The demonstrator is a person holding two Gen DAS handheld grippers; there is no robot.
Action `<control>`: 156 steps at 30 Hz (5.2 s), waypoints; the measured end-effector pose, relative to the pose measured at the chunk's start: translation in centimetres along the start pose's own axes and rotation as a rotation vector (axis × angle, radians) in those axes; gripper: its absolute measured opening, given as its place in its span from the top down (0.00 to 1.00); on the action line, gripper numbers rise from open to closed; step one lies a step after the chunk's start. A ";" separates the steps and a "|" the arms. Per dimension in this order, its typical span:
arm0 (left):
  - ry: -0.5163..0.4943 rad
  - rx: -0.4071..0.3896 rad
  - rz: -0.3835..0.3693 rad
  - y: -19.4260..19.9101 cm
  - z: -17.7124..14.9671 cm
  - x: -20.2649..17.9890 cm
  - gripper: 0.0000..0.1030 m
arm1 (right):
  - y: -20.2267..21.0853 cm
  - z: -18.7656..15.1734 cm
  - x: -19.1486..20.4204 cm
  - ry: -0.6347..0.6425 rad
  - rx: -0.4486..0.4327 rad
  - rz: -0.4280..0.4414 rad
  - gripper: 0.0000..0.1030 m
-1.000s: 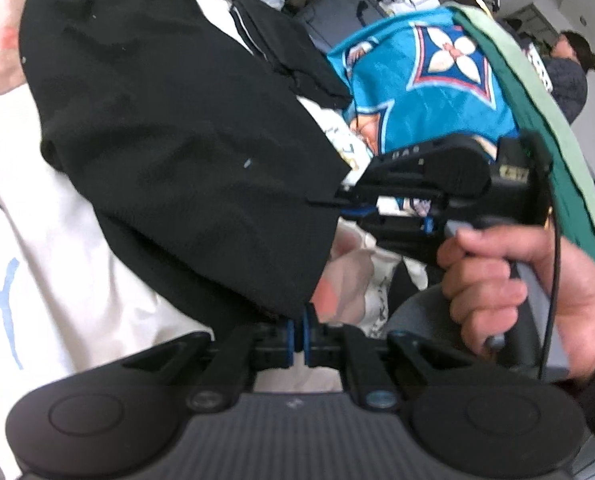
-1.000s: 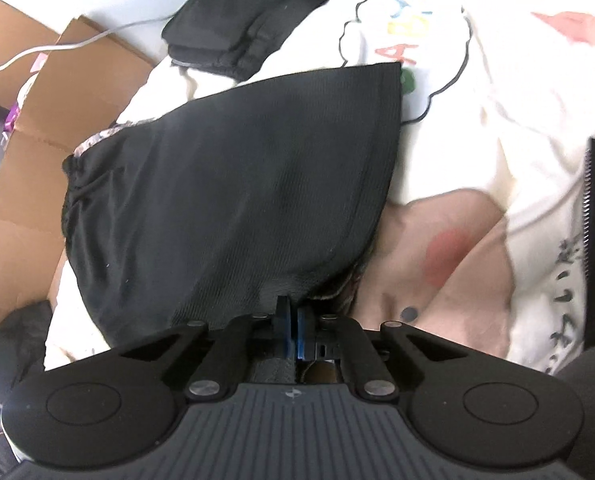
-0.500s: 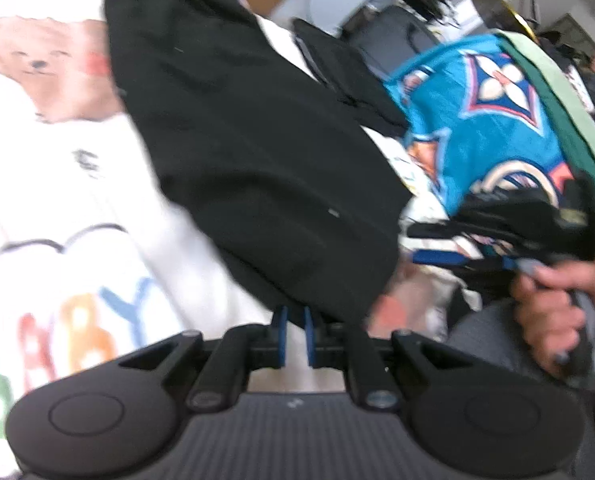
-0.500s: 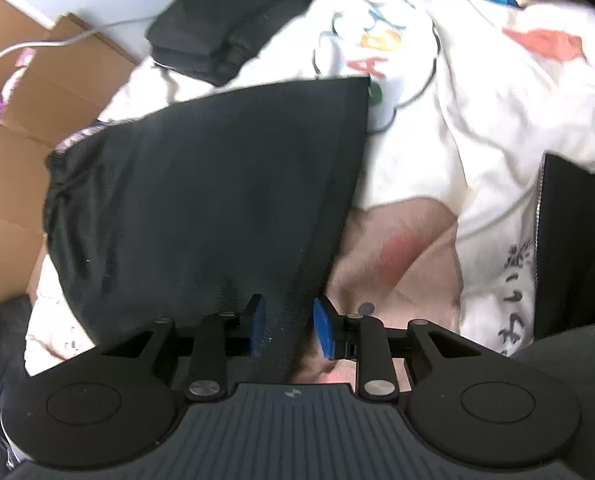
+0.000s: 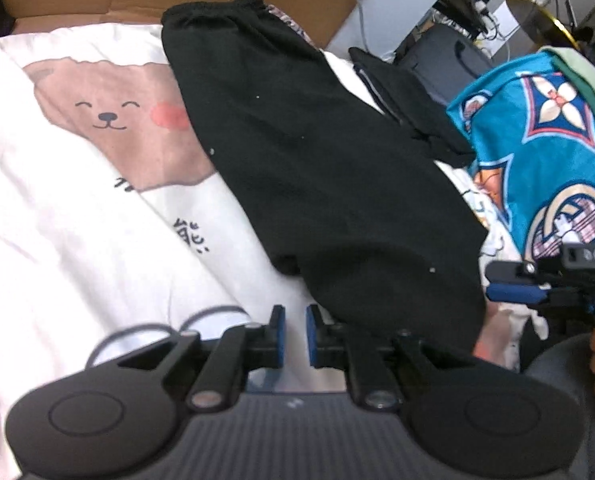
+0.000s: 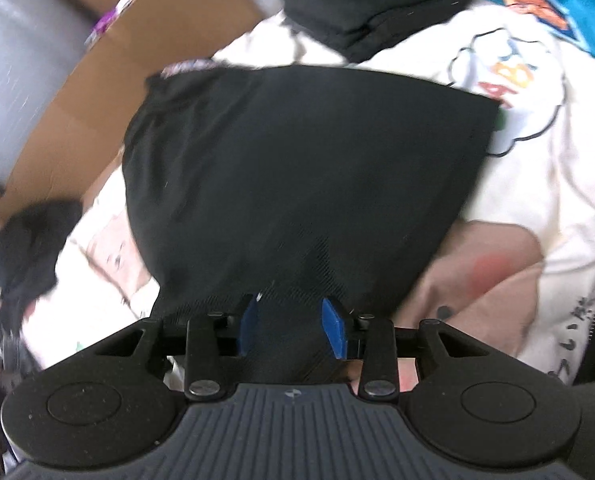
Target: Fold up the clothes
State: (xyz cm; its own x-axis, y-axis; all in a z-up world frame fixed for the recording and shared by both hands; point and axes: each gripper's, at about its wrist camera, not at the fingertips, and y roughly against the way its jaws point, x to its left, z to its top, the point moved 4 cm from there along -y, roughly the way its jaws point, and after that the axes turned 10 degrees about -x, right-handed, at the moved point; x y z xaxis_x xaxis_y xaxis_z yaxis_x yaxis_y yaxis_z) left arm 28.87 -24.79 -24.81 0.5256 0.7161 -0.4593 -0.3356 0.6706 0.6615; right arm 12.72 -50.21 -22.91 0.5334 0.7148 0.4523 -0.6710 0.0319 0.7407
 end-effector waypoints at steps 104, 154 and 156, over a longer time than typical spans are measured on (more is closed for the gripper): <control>-0.055 -0.163 0.018 0.7 -0.3 3.3 1.00 | -0.5 -2.3 6.4 0.590 0.289 0.161 0.59; 0.046 -0.051 -0.089 1.9 -1.2 0.8 0.98 | -4.6 -5.0 5.2 0.514 0.509 0.133 0.65; 0.056 -0.043 -0.090 1.9 -1.4 0.0 0.97 | -5.1 -4.9 4.6 0.476 0.537 0.136 0.65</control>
State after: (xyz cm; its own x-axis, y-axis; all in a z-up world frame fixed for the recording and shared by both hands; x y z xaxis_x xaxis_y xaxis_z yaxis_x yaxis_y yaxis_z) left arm 27.12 -23.23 -24.36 0.5113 0.6613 -0.5489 -0.3227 0.7397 0.5905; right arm 16.09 -43.66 -27.03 0.0996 0.9180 0.3838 -0.3055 -0.3388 0.8899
